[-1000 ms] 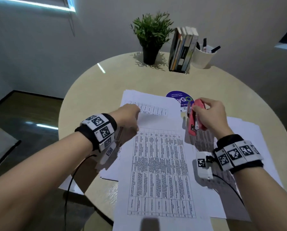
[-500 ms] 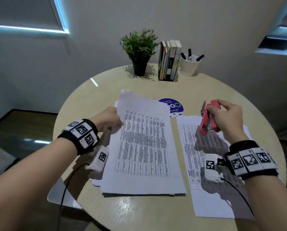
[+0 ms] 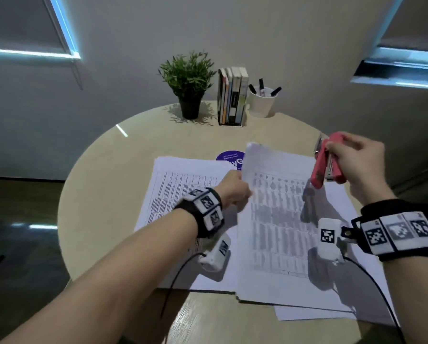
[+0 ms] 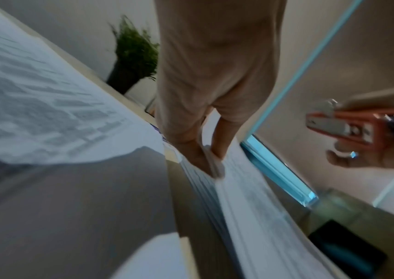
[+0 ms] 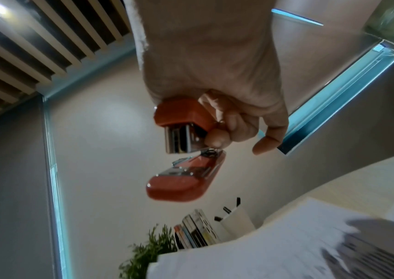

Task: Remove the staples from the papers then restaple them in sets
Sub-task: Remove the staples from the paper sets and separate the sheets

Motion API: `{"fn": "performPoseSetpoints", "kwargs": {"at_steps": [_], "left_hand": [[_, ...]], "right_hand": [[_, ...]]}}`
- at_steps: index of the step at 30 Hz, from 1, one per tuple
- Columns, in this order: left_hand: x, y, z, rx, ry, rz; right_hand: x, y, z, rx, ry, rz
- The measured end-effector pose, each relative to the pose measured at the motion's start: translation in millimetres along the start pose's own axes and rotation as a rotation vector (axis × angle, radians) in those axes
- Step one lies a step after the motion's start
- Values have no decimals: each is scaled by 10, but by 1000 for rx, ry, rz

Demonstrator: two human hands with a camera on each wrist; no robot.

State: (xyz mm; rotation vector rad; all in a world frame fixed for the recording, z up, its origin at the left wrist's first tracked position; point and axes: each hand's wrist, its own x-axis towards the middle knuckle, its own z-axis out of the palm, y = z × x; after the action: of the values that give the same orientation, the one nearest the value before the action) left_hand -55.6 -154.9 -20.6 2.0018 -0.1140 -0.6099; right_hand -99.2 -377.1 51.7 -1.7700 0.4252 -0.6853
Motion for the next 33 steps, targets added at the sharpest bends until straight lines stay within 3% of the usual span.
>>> {"fn": "performPoseSetpoints", "kwargs": {"at_steps": [4,8,11,13,15,18,23,29,33], "left_hand": [[118,-21,188,204,32,92],[186,-163,-219,402,208,180],[215,-364,-771,585,383,133],[201,-541,-1144,695,441,30],[180,-731,-1443,743,444,-69],[173,-918,-1683,727,366,-96],[213,-914,-1771,797,283,-49],[283,-835,-1774,899,341,62],[283,-828,-1730,786,358,121]], "right_hand": [[-64,187,85,-86,-36,12],[-150,365,235,-164,-100,59],[-240,498,410,-186,-178,144],[-287,566,522,-215,-220,197],[-308,644,607,-259,-261,220],[-308,769,682,-336,-328,246],[-280,875,732,-426,-385,263],[-280,873,738,-424,-398,247],[-277,884,747,-463,-391,227]]}}
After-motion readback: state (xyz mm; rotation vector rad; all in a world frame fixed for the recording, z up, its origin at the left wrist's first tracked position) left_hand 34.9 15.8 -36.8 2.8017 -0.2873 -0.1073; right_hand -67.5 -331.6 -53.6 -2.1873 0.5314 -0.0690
